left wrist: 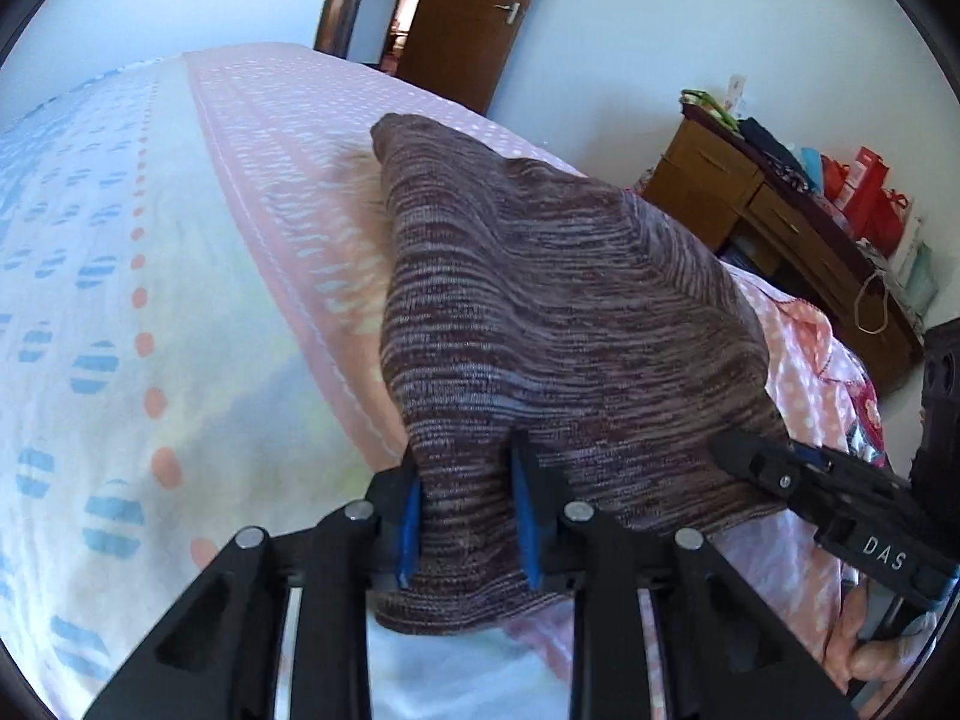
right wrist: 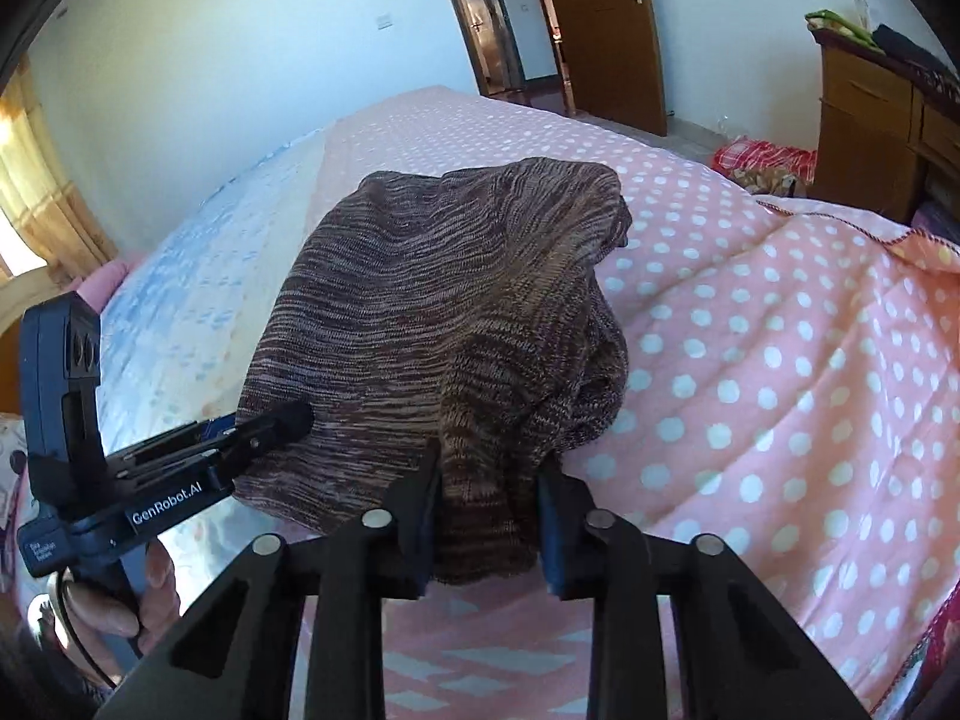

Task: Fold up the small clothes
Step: 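Lower the folded sweater onto the pink sheet and open both tools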

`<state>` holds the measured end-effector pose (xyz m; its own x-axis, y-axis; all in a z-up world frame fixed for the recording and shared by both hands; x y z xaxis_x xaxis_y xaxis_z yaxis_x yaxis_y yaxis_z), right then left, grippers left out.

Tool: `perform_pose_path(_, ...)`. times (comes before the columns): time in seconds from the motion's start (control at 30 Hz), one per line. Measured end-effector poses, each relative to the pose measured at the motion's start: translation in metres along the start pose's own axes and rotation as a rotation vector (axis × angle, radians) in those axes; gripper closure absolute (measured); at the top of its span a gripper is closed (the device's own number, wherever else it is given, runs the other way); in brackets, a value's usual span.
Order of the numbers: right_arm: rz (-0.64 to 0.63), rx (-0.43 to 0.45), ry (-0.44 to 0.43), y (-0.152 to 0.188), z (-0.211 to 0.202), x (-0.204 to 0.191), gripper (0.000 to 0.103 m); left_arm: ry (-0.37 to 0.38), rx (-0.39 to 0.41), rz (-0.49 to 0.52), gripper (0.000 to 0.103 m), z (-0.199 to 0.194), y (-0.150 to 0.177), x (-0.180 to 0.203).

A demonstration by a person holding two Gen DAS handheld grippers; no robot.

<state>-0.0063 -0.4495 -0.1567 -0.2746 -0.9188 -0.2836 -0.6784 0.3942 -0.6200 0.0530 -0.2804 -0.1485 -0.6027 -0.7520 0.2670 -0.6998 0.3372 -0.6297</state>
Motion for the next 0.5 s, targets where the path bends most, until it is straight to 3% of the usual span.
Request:
perform_pose_path(0.1,0.089,-0.021,-0.09,0.0,-0.009,0.003,0.085,-0.019,-0.024,-0.005,0.082,-0.009,-0.001,0.007)
perform_pose_path(0.27,0.156,-0.041,-0.157,-0.001,-0.025,0.01,0.085,-0.028,-0.061,-0.017,0.082,-0.027,0.001,0.013)
perform_pose_path(0.5,0.133,-0.065,-0.096,0.014,-0.017,0.017,0.085,-0.103,-0.076,-0.014,0.079,-0.008,0.018,0.004)
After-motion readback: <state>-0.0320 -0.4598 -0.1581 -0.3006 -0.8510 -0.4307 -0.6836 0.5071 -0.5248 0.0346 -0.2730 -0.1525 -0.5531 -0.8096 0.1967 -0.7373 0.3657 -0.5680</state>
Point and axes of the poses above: each gripper's, at about its wrist camera, not at the fingertips, and z roughly the way its jaws point, x to its right, y to its underside, the point moved 5 cm from there along z, roughly the way its jaws point, and after that the axes turned 4 degrees about z, right-handed, at the moved point
